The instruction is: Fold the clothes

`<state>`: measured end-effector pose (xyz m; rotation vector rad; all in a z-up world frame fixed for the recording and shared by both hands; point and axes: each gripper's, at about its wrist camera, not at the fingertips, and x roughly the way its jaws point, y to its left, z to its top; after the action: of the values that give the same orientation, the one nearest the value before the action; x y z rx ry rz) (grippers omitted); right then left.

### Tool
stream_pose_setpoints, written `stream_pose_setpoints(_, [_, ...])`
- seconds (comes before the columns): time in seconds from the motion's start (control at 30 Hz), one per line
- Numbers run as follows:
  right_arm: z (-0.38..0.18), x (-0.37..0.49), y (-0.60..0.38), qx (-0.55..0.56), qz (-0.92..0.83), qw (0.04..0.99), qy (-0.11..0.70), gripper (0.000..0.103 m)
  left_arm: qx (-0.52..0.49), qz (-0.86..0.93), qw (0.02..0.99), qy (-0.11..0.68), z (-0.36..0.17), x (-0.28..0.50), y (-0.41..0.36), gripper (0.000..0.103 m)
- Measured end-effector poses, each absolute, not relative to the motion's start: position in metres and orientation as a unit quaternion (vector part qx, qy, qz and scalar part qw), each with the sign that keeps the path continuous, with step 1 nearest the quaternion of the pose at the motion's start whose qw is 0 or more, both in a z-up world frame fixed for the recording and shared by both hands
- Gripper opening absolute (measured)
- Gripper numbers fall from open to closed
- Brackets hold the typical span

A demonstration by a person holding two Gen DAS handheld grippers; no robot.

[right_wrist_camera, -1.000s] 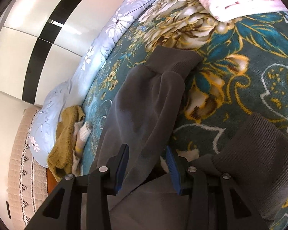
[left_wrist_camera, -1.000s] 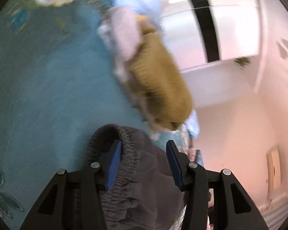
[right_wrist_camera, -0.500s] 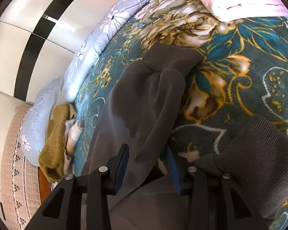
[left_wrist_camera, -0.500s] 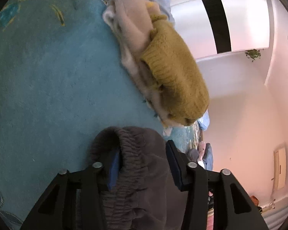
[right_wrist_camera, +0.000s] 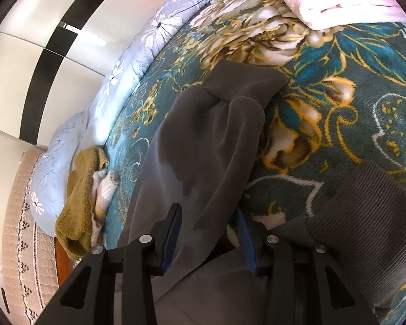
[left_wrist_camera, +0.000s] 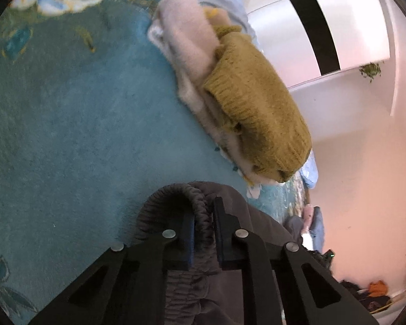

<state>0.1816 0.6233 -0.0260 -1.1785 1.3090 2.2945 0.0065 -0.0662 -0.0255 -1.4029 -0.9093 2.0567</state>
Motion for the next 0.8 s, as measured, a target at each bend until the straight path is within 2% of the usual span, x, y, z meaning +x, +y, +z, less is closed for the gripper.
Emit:
stream_pose_setpoints(0.13, [-0.023, 0.18, 0.623, -0.402, 0.79, 0.119, 0.448, 0.045, -0.484, 0.779, 0.252, -0.309, 0.006, 0.021, -0.062, 0.01])
stream_pose_setpoints(0.33, [-0.01, 0.18, 0.619, -0.384, 0.81, 0.086, 0.436, 0.047, -0.403, 0.828, 0.213, -0.327, 0.051, 0.034, -0.102, 0.009])
stream_pose_setpoints(0.4, [-0.011, 0.183, 0.621, -0.379, 0.81, 0.082, 0.44, 0.048, -0.416, 0.831, 0.159, -0.334, 0.037, 0.027, -0.12, 0.009])
stream_pose_setpoints(0.63, [-0.018, 0.186, 0.64, -0.365, 0.8, 0.097, 0.467, 0.049, -0.465, 0.801, 0.114, -0.36, -0.014, 0.014, -0.128, 0.009])
stream_pose_setpoints(0.7, [-0.018, 0.18, 0.646, -0.357, 0.796, 0.109, 0.476, 0.057, -0.469, 0.8, 0.11, -0.358, -0.014, 0.011, -0.125, 0.009])
stream_pose_setpoints(0.8, [-0.023, 0.167, 0.65, -0.359, 0.786, 0.136, 0.484, 0.057, -0.472, 0.805, 0.107, -0.343, -0.009, 0.011, -0.12, 0.009])
